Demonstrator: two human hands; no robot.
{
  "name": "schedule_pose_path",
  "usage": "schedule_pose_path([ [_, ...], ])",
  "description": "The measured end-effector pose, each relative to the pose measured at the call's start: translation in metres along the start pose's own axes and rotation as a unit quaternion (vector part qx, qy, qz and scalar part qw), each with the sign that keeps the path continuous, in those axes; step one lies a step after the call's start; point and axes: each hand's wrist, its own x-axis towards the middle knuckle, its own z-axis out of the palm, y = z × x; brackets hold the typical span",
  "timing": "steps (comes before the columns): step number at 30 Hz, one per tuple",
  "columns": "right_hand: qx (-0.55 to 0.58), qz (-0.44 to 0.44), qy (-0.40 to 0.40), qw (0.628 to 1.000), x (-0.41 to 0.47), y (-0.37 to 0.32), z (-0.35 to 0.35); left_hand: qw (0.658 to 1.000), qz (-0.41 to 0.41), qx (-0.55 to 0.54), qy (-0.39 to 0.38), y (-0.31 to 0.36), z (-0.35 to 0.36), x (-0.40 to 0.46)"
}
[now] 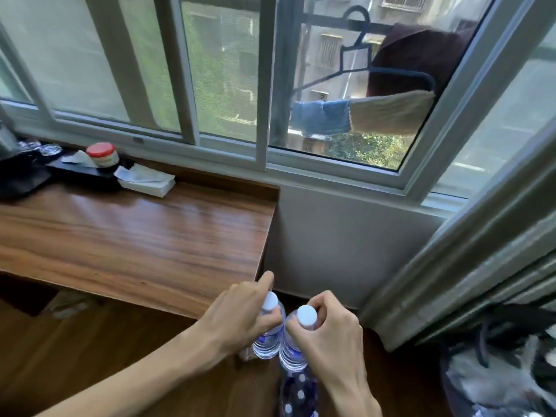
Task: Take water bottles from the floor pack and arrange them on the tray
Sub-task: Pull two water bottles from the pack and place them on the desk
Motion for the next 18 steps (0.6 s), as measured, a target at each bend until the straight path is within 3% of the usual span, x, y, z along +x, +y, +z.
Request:
schedule_pose_path([
  [9,0.012,-0.163,-0.049,0.985,0.036,-0.135,0.066,0.991,-0.07,-0.01,0.117,-0.1,-0.107,-0.035],
  [18,0.046,-0.232,-0.065,0.969,0.059,-0.254,0.19,0.982,-0.124,0.03,0.138,-0.238,-0.19,-0.06],
])
